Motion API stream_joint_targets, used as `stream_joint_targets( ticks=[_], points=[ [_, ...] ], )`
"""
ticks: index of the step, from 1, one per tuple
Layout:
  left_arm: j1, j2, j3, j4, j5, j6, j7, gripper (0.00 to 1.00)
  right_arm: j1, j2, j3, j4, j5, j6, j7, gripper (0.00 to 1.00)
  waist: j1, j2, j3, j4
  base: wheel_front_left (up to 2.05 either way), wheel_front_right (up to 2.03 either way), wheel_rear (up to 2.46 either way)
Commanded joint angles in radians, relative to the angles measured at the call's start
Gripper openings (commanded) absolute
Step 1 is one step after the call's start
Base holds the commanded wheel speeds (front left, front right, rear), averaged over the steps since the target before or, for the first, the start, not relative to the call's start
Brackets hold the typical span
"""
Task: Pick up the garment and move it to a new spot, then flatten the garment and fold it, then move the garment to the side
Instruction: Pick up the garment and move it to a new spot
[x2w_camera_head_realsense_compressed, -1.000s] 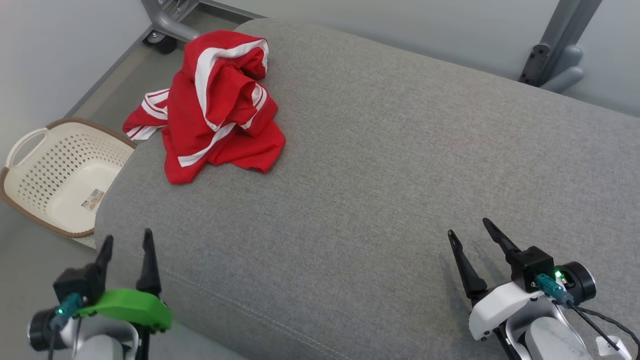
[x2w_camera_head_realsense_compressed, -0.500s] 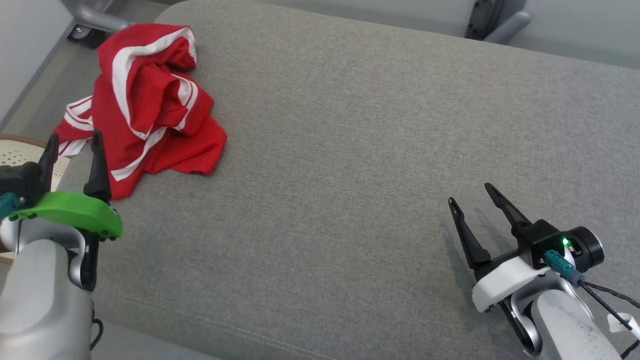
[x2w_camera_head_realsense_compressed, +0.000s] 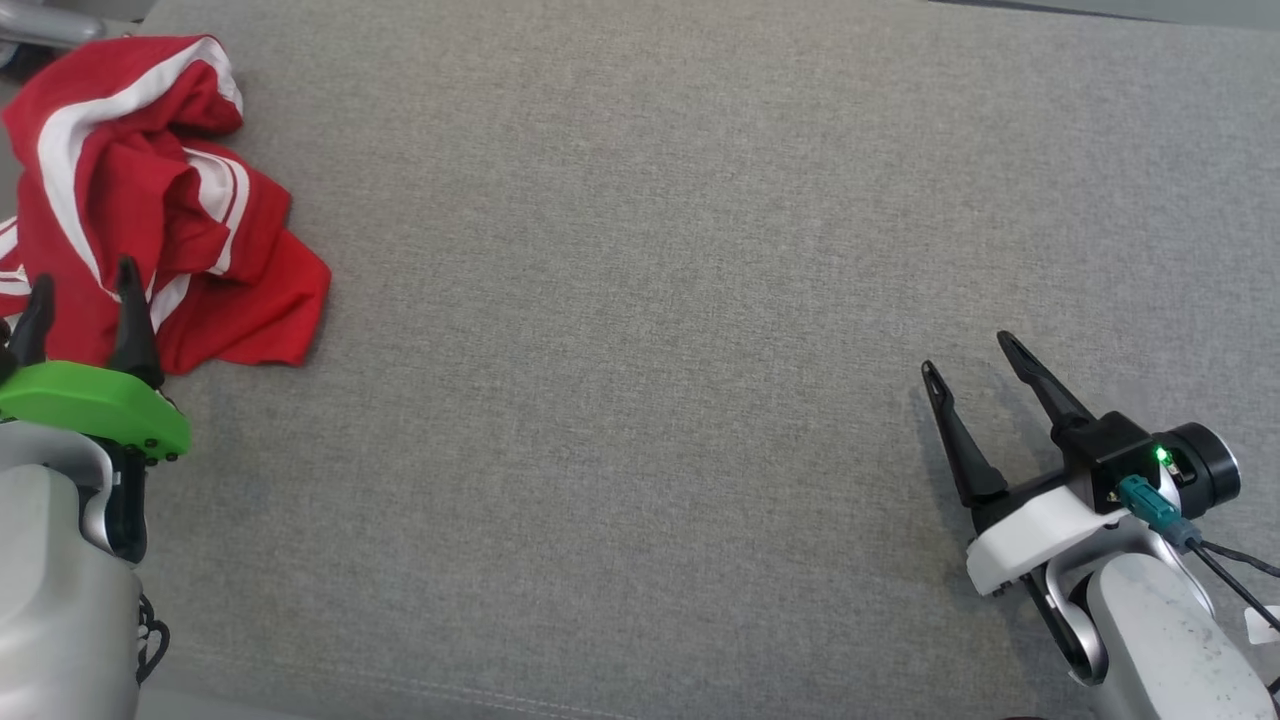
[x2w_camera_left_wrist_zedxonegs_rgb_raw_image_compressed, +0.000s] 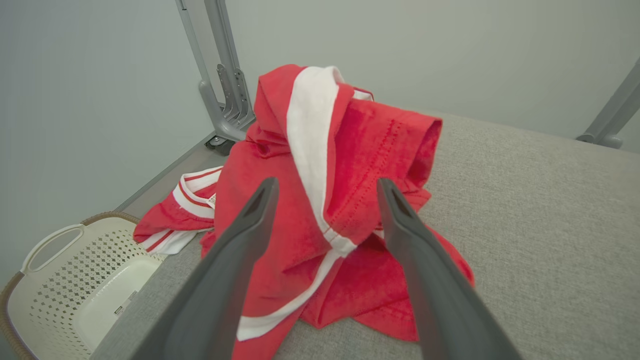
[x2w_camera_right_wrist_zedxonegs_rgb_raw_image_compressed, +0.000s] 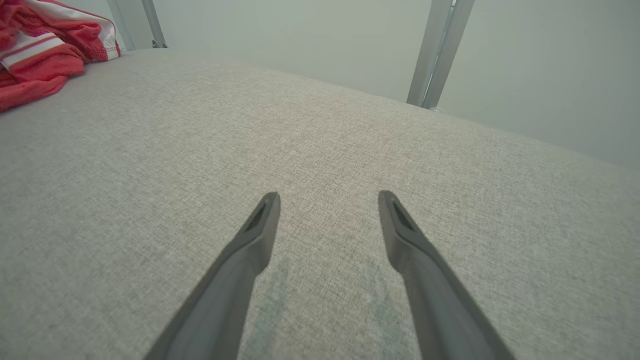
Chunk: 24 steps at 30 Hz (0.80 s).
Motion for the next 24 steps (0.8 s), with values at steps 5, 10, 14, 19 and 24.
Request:
stream_joint_targets(
  ticks=[5,10,14,19,24],
  points=[
    [-0.027,-0.004,0.045,0.016,0.028,0.011,-0.001,1.00,-0.020,-0.007,-0.003,-0.010,0.007,-0.001,-0.003,1.00,0.0000,0.0000,0.044,-0.037,0.00,0.00,0.00],
    [-0.042,-0.009,0.084,0.041,0.038,0.021,-0.001,0.00,-0.032,-0.004,-0.012,-0.014,0.004,-0.001,-0.003,1.00,0.0000,0.0000,0.061,-0.051,0.00,0.00,0.00],
    [-0.055,-0.011,0.110,0.029,0.058,0.024,-0.001,0.00,-0.029,0.004,-0.020,-0.013,0.002,-0.001,-0.003,1.00,0.0000,0.0000,0.061,-0.058,0.00,0.00,0.00],
    [-0.025,-0.018,0.097,-0.101,0.148,0.013,-0.001,0.00,-0.012,0.023,-0.033,-0.002,0.008,-0.001,-0.003,1.00,0.0000,0.0000,0.033,-0.049,0.00,0.00,0.00],
    [-0.017,-0.048,0.072,-0.208,0.186,0.003,-0.001,0.00,-0.011,0.051,-0.040,0.006,0.014,-0.001,-0.003,1.00,0.0000,0.0000,-0.006,-0.042,0.00,0.00,0.00]
  ],
)
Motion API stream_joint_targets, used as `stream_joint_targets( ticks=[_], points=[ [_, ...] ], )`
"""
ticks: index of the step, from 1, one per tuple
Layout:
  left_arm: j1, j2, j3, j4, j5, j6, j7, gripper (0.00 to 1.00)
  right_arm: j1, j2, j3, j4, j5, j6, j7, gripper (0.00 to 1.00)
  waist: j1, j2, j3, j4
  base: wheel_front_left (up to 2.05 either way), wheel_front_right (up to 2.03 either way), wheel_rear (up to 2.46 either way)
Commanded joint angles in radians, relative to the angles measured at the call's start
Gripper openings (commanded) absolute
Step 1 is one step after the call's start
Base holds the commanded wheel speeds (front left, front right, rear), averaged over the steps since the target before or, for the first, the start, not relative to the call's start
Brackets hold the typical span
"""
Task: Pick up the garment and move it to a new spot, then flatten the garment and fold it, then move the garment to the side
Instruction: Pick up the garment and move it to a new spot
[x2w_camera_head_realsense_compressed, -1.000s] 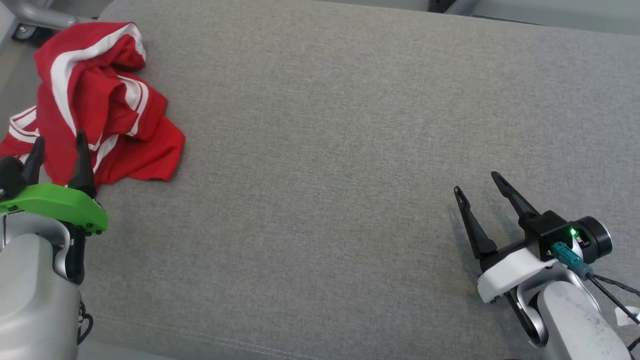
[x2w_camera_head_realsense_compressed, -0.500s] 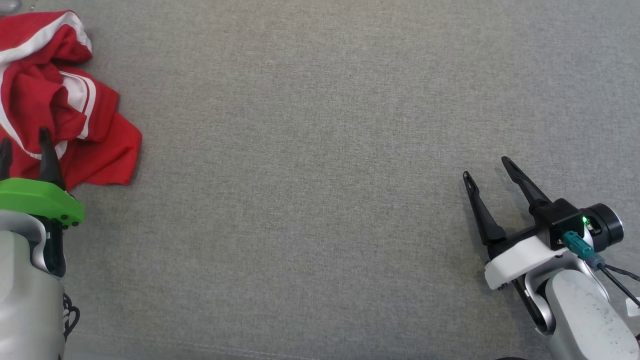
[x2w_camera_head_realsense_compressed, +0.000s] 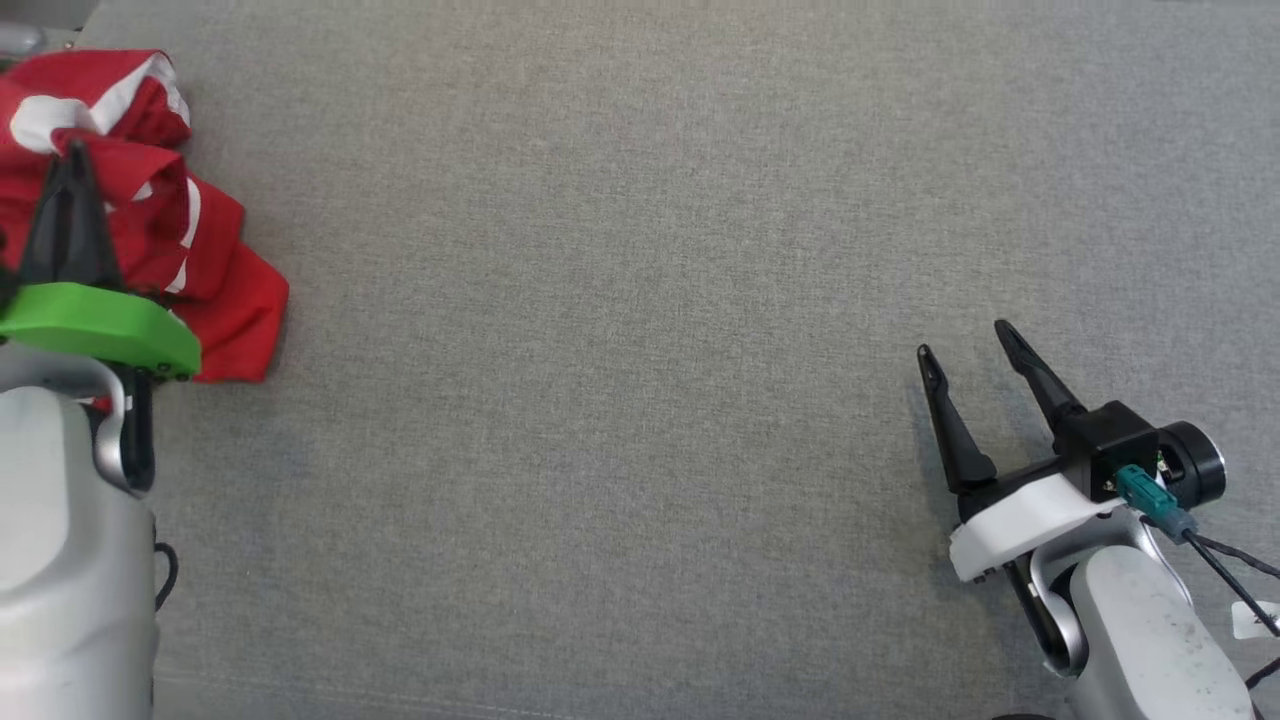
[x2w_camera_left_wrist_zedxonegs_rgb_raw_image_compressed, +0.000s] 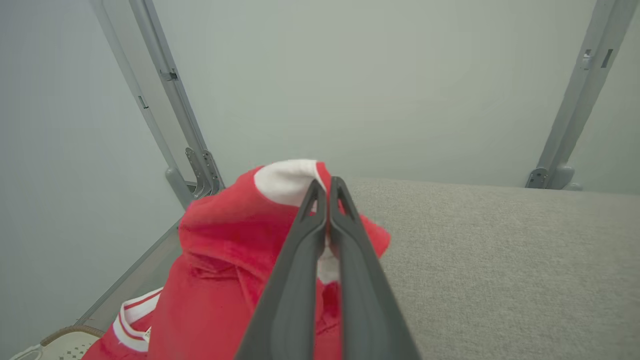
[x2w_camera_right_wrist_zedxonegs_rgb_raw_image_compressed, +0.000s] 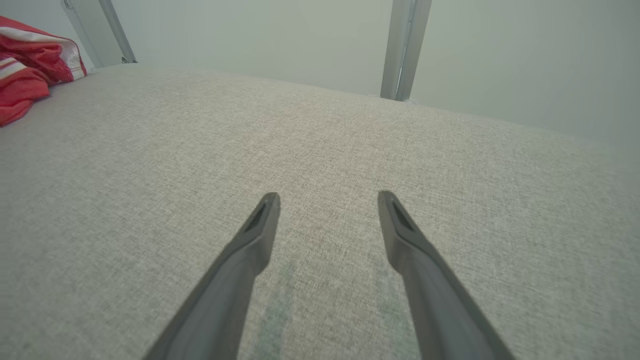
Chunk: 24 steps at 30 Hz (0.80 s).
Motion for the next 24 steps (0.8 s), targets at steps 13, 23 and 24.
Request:
stream_joint_targets(
  ticks=[13,23,24],
  points=[
    [0.055,-0.102,-0.384,-0.292,-0.181,-0.005,-0.001,0.00,0.031,0.094,0.002,0.025,0.032,-0.001,-0.003,1.00,-0.0001,0.0000,-0.119,-0.095,0.00,0.00,0.00],
    [0.029,-0.214,-0.566,-0.277,-0.343,-0.005,-0.001,0.00,0.047,0.109,-0.011,0.035,0.033,-0.001,-0.003,1.00,-0.0001,0.0000,-0.148,-0.304,0.00,0.00,0.00],
    [0.020,-0.220,-0.593,-0.280,-0.356,-0.005,-0.001,0.00,0.049,0.110,-0.014,0.035,0.035,-0.001,-0.003,1.00,-0.0001,0.0000,-0.150,-0.324,0.00,0.00,0.00]
  ],
)
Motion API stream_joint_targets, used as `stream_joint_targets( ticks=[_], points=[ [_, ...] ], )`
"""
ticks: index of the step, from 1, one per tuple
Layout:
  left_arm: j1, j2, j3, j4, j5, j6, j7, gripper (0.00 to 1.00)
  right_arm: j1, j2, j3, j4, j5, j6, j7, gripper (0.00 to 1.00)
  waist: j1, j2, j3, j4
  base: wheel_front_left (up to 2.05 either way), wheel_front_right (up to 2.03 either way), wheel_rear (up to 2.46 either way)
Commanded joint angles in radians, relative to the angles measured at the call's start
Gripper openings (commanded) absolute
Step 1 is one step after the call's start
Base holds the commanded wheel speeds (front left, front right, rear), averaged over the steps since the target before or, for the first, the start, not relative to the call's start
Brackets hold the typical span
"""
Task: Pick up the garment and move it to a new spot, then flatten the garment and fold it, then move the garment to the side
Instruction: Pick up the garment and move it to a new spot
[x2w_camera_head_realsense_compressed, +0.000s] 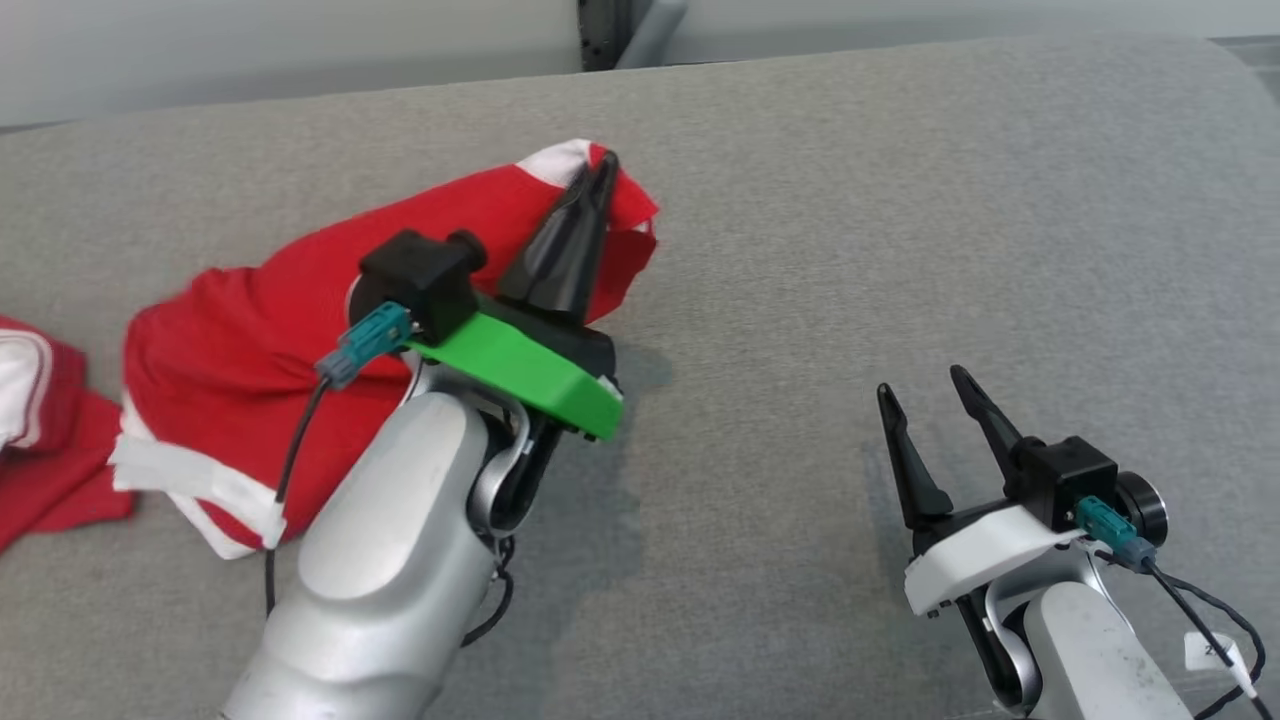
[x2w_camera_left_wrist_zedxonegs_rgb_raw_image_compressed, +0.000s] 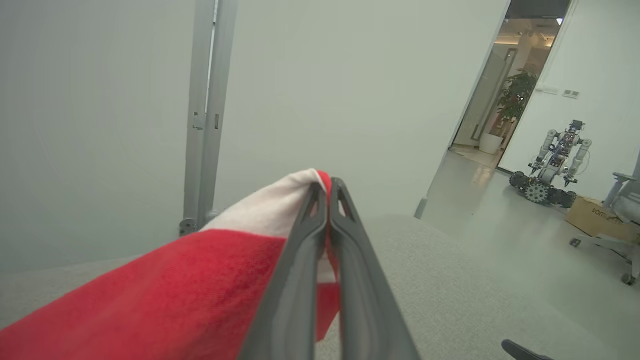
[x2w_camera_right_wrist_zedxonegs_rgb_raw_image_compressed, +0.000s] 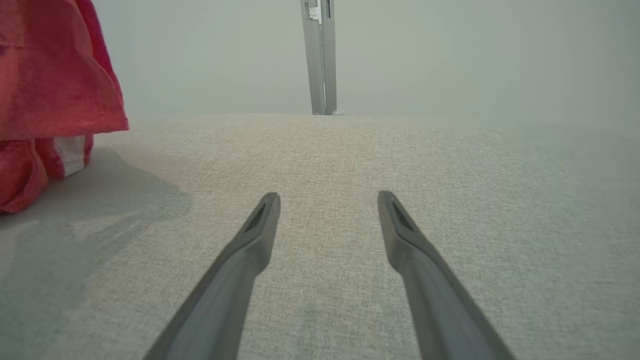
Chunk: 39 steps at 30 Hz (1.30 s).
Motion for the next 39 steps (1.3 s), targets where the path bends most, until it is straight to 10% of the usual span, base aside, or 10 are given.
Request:
stream_joint_targets(
  ticks=[1,12,21,22,23,39],
  points=[
    [-0.025,-0.011,-0.032,-0.008,-0.022,0.002,-0.001,0.00,0.009,0.002,0.004,0.004,0.005,-0.001,-0.003,1.00,0.0000,-0.0001,-0.029,-0.134,0.00,0.00,0.00],
    [-0.119,-0.013,-0.069,0.026,-0.154,0.002,-0.001,0.00,0.022,0.016,0.018,0.007,0.016,-0.001,-0.003,1.00,0.0000,-0.0001,-0.036,-0.297,0.00,0.00,0.00],
    [-0.214,-0.015,0.161,0.208,-0.003,0.009,-0.001,0.00,0.001,0.021,0.047,0.004,0.027,-0.001,-0.003,1.00,0.0000,-0.0001,-0.010,-0.346,0.00,0.00,0.00],
    [-0.220,-0.015,0.177,0.220,0.004,0.007,-0.001,0.17,0.000,0.021,0.046,0.004,0.029,-0.001,-0.003,1.00,0.0000,-0.0001,-0.008,-0.346,0.00,0.00,0.00],
    [-0.220,-0.015,0.184,0.250,0.015,0.007,0.000,1.00,-0.003,0.021,0.046,0.005,0.029,-0.001,-0.003,1.00,0.0000,-0.0001,-0.009,-0.346,0.00,0.00,0.00],
    [0.072,0.000,0.354,0.221,0.270,0.021,0.000,1.00,0.030,0.021,0.012,0.005,0.014,-0.001,-0.003,1.00,0.0000,-0.0001,-0.071,-0.192,0.00,0.00,0.00]
  ],
)
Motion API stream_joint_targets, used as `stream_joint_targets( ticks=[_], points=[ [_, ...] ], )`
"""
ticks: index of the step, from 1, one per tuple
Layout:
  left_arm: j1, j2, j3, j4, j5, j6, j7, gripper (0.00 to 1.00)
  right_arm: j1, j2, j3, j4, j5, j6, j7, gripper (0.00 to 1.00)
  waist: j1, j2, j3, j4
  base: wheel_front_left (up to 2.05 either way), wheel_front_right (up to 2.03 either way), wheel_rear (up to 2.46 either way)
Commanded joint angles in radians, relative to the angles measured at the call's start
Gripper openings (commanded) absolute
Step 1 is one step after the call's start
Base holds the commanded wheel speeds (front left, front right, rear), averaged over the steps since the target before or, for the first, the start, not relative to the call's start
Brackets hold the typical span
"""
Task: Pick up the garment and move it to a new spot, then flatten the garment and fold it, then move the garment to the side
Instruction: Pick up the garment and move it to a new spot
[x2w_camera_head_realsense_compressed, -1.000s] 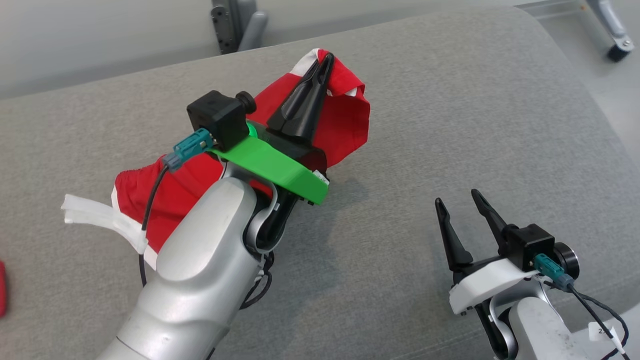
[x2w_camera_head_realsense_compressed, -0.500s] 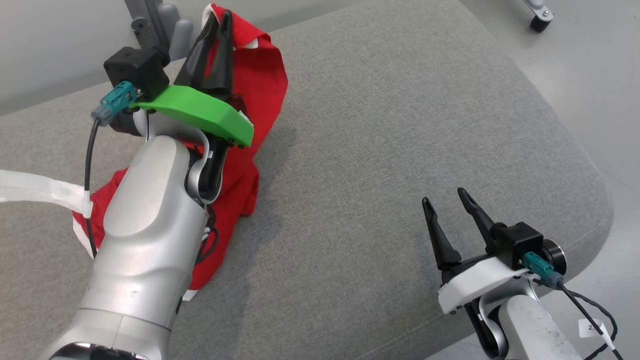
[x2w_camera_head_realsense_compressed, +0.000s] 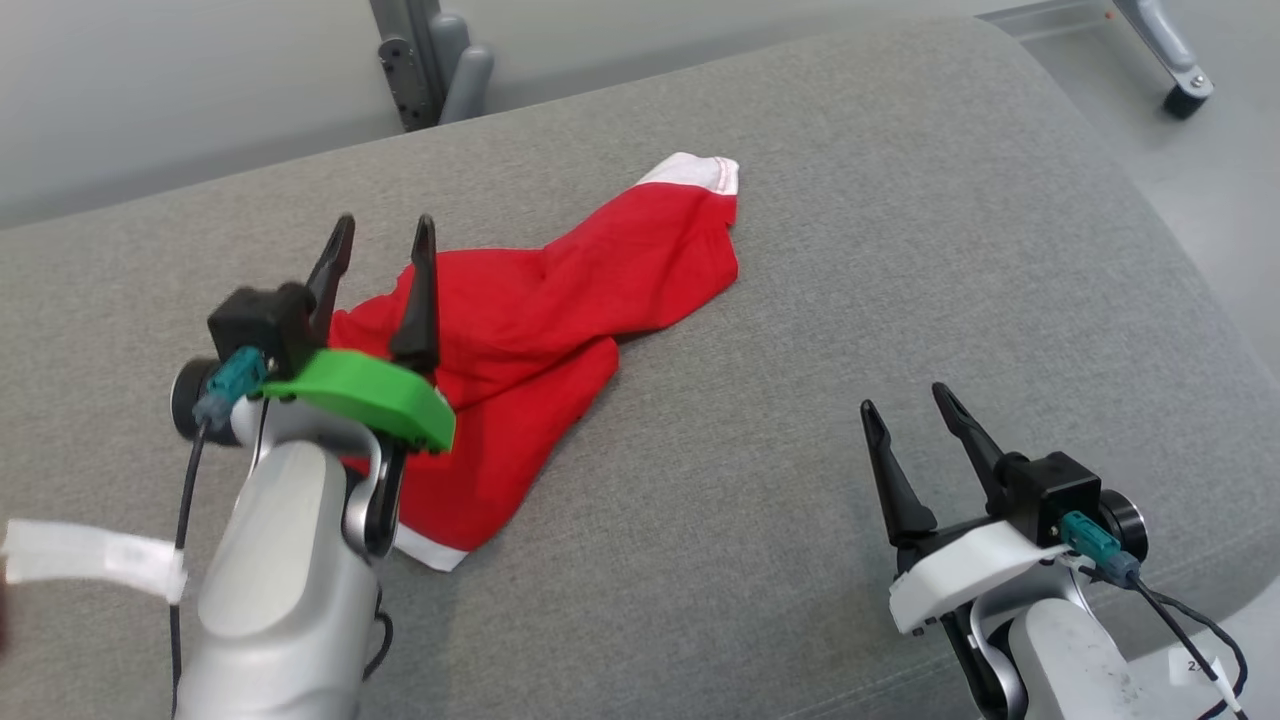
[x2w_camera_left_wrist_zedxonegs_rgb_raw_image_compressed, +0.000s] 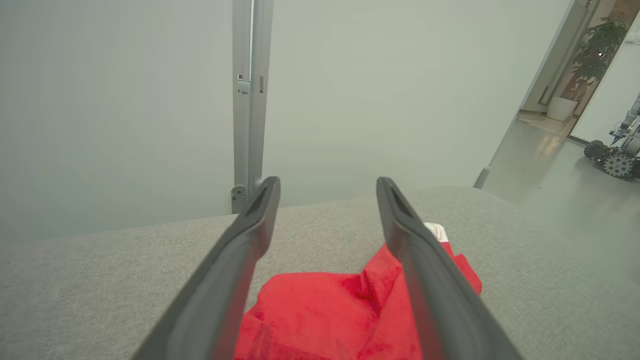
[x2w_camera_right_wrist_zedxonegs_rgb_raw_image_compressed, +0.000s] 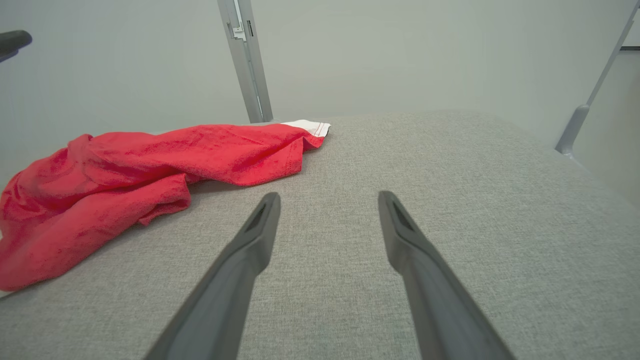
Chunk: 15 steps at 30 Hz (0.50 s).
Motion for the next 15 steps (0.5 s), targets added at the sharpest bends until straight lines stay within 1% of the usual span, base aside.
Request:
stream_joint_targets(
  ticks=[1,4,8,15],
  points=[
    [0.039,0.006,0.018,-0.011,0.010,0.004,0.000,1.00,0.011,-0.005,-0.002,-0.001,-0.002,-0.001,-0.003,1.00,0.0000,-0.0001,-0.031,0.049,0.00,0.00,0.00],
    [0.135,0.003,0.080,-0.063,0.047,0.017,0.000,1.00,0.027,-0.009,-0.003,0.001,-0.005,-0.001,-0.003,1.00,0.0000,-0.0001,-0.049,0.083,0.00,0.00,0.00],
    [0.268,-0.002,0.133,-0.129,0.094,0.021,-0.001,1.00,0.032,-0.009,0.003,0.004,-0.009,-0.001,-0.003,1.00,0.0000,-0.0001,-0.066,0.118,0.00,0.00,0.00],
    [0.464,-0.010,0.202,-0.208,0.117,0.029,0.000,1.00,0.061,-0.009,0.000,0.010,-0.010,-0.001,-0.003,1.00,0.0000,-0.0001,-0.104,0.168,0.00,0.00,0.00]
  ],
)
